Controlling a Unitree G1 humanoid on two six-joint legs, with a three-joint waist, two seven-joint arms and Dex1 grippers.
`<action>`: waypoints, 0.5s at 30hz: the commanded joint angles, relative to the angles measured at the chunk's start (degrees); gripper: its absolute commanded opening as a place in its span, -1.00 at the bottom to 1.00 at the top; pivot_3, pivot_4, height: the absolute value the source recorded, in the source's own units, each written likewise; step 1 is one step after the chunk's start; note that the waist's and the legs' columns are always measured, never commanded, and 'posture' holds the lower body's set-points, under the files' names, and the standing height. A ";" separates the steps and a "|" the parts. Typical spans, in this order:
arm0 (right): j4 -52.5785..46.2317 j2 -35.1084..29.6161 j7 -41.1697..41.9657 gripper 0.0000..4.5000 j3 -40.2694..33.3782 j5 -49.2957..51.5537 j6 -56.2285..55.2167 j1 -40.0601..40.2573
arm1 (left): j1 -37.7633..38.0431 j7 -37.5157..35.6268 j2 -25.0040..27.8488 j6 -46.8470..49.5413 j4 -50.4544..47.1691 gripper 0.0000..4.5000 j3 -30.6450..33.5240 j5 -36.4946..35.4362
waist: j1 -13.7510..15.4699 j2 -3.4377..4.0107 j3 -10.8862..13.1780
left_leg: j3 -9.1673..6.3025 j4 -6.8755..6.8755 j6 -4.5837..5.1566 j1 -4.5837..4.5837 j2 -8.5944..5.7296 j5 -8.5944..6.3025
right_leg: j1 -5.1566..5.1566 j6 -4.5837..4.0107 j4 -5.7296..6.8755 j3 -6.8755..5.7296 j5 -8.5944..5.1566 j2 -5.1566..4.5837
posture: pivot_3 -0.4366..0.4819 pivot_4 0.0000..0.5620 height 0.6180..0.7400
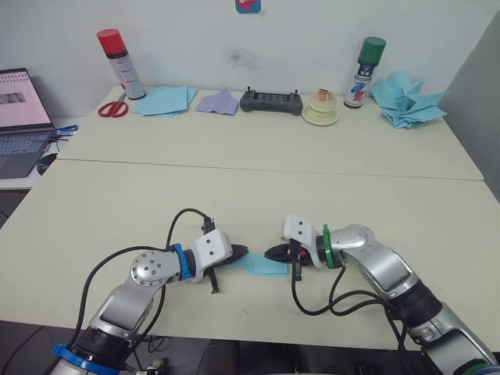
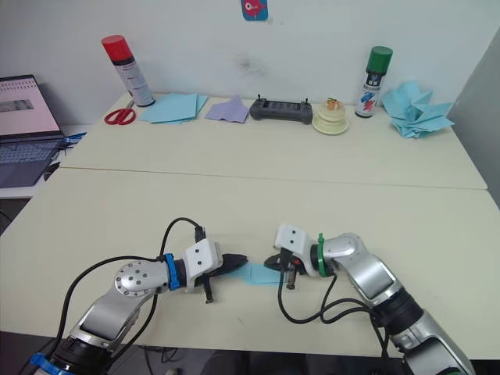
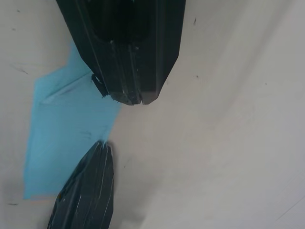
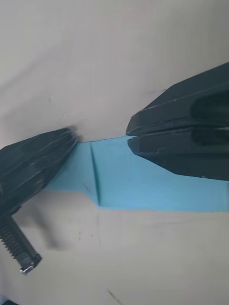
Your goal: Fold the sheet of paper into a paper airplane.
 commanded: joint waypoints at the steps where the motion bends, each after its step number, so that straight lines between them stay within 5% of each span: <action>1: 2.13 -4.69 0.36 -0.98 -1.15 -1.46 2.49 3.57 | 1.63 -1.26 1.08 1.60 1.80 -1.00 -1.22 1.73 | 0.01 -0.01 -0.17 | 0.00 0.00 0.00 0.01 -0.01 0.00 | 0.02 0.00 -0.01 0.00 0.00 0.00 | -0.05 -0.47 1.00; 6: -1.77 -6.88 2.18 -0.98 -4.07 0.88 -1.17 6.08 | 1.63 -1.55 1.26 1.18 2.12 -1.00 -1.15 1.71 | 0.01 -0.09 -0.48 | 0.01 0.00 0.00 0.02 -0.01 0.00 | 0.03 0.01 -0.03 0.01 0.00 0.00 | -0.05 -0.47 1.00; 15: -3.76 1.38 0.23 -0.98 -7.77 5.04 -6.28 2.02 | 1.09 -2.16 1.15 0.48 2.76 -1.00 -1.13 1.93 | -0.25 -0.07 -0.46 | 0.01 -0.02 0.00 0.02 0.08 0.00 | -0.04 0.01 0.02 0.02 0.00 0.09 | -0.05 -0.47 1.00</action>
